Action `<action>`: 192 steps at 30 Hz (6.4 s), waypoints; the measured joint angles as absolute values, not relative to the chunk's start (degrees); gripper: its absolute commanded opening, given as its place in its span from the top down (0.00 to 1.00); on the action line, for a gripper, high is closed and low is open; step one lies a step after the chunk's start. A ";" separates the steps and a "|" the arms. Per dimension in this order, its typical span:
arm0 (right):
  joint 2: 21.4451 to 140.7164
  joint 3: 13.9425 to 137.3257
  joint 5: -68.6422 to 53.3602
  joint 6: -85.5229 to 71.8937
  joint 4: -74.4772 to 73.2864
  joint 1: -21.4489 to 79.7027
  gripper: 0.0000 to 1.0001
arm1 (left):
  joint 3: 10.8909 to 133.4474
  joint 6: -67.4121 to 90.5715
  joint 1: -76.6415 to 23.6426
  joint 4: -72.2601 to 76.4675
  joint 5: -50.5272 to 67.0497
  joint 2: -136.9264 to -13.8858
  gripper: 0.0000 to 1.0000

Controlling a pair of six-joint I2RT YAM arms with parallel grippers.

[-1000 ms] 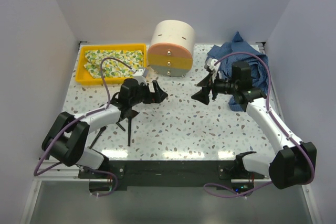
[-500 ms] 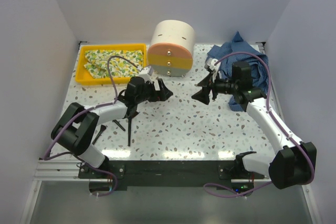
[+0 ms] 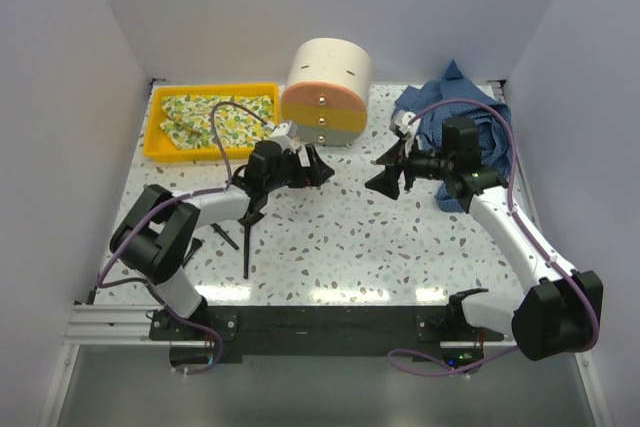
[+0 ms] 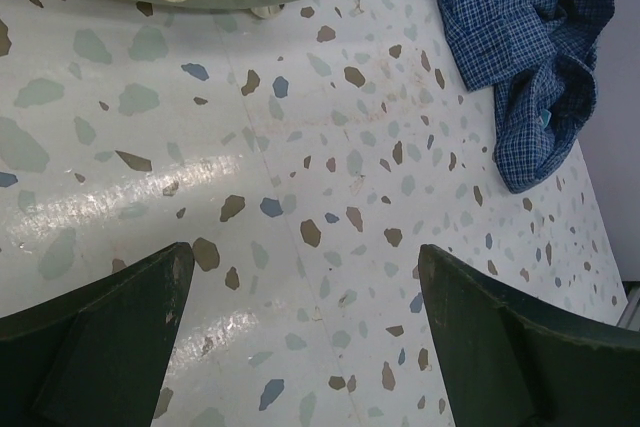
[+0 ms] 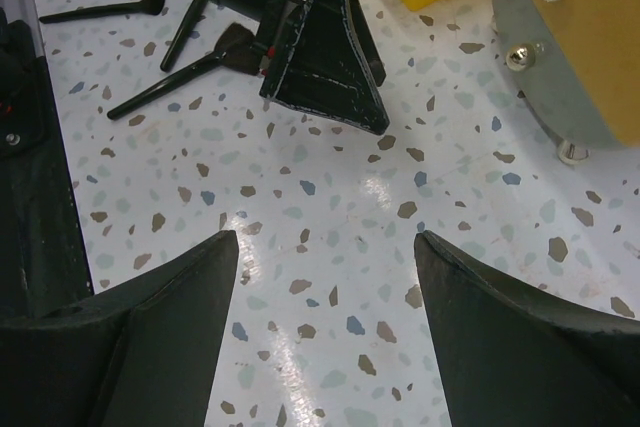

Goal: Organize the makeup
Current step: Open the drawer in the storage box, then pick up the makeup brush from the center of the board.

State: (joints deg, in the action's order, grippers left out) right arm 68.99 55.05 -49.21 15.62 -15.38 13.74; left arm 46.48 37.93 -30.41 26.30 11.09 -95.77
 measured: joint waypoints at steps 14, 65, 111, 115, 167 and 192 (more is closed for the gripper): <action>68.97 55.05 -49.23 15.66 -15.38 13.34 0.25 | 54.94 42.30 -30.02 26.87 7.03 -103.68 0.16; 68.14 55.05 -50.50 15.66 -15.42 12.29 0.25 | 67.75 56.97 -26.09 31.77 2.52 -120.16 0.61; 68.10 55.05 -50.52 15.70 -15.42 11.92 0.24 | 48.77 49.56 -25.82 32.36 5.72 -102.74 0.28; 68.10 55.05 -50.52 15.70 -15.42 11.92 0.24 | 47.92 46.76 -25.82 29.93 5.50 -98.26 0.23; 78.17 63.92 -50.30 20.47 -24.10 12.58 0.23 | 41.50 11.31 -23.51 -16.93 -13.78 -41.69 0.00; 95.94 86.59 -30.50 34.24 -45.23 38.81 0.21 | 39.44 10.87 -23.38 -17.65 -18.90 -34.46 0.00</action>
State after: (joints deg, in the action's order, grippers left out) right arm 95.94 86.59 -30.50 34.24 -45.23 38.81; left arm 39.44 10.87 -23.38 -17.65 -18.90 -34.46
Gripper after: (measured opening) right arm 0.788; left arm 0.997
